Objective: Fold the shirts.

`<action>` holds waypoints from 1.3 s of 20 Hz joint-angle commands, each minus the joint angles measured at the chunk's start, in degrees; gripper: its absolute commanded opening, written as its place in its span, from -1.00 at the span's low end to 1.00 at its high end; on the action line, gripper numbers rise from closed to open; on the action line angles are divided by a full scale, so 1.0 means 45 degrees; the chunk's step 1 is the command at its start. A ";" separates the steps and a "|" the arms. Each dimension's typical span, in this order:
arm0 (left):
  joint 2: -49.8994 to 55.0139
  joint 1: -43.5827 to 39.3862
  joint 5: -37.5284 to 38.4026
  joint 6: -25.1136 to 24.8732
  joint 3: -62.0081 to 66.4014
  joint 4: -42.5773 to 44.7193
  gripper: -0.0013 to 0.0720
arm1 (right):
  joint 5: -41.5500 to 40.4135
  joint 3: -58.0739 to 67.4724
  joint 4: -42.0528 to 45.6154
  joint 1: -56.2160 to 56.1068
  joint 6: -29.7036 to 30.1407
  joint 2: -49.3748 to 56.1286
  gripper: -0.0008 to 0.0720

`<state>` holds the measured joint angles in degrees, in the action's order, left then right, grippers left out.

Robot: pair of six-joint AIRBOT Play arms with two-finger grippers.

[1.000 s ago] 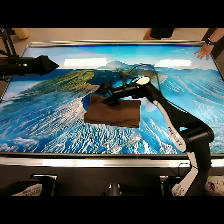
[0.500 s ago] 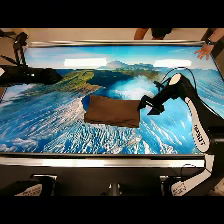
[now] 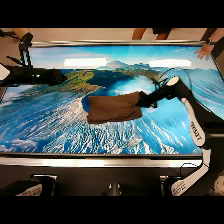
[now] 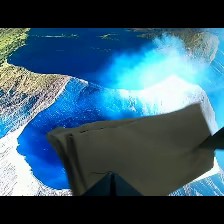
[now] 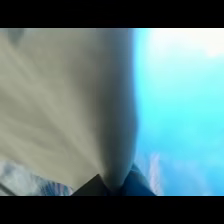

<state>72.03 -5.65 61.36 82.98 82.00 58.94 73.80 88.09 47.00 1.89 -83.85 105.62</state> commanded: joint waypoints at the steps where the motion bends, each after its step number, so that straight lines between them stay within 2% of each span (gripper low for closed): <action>1: 0.0000 -0.0024 0.0024 0.0044 -0.0005 0.0005 -0.90 | 0.0131 0.1477 -0.0296 0.2584 0.0146 -0.0748 -0.93; 4: 0.0005 -0.0024 0.0024 0.0044 -0.0005 0.0010 -0.90 | 0.0831 0.1753 -0.0243 0.5974 -0.0573 -0.1598 -0.92; 6: 0.0005 -0.0029 0.0024 0.0039 -0.0005 0.0010 -0.90 | 0.2322 0.1734 0.0141 0.8082 -0.1001 -0.1836 -0.92; 8: 0.0005 -0.0029 0.0024 0.0039 -0.0005 0.0005 -0.90 | 0.3891 0.1710 0.1316 0.9564 -0.1307 -0.1860 -0.92; 10: 0.0005 -0.0034 0.0024 0.0039 -0.0005 0.0005 -0.90 | 0.5168 0.1530 0.3750 1.0443 -0.1651 -0.1928 -0.92; 13: 0.0005 -0.0034 0.0029 0.0039 -0.0005 0.0005 -0.90 | 0.4945 -0.0117 0.5751 1.1045 -0.2142 -0.2754 -0.92; 16: 0.0005 -0.0034 0.0024 0.0034 -0.0005 0.0005 -0.90 | 0.4182 -0.2715 0.6815 1.1181 -0.2574 -0.3944 -0.92; 20: 0.0005 -0.0034 0.0024 -0.0005 -0.0005 0.0005 -0.90 | 0.2501 -0.5819 0.6980 1.1064 -0.3045 -0.5571 -0.93; 26: 0.0005 -0.0034 0.0029 -0.0010 -0.0005 0.0005 -0.90 | 0.1700 -0.8723 0.7558 1.1026 -0.3803 -0.6868 -0.93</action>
<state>72.03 -5.76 61.49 83.11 81.97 58.96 83.88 55.16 79.48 51.48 -98.89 77.47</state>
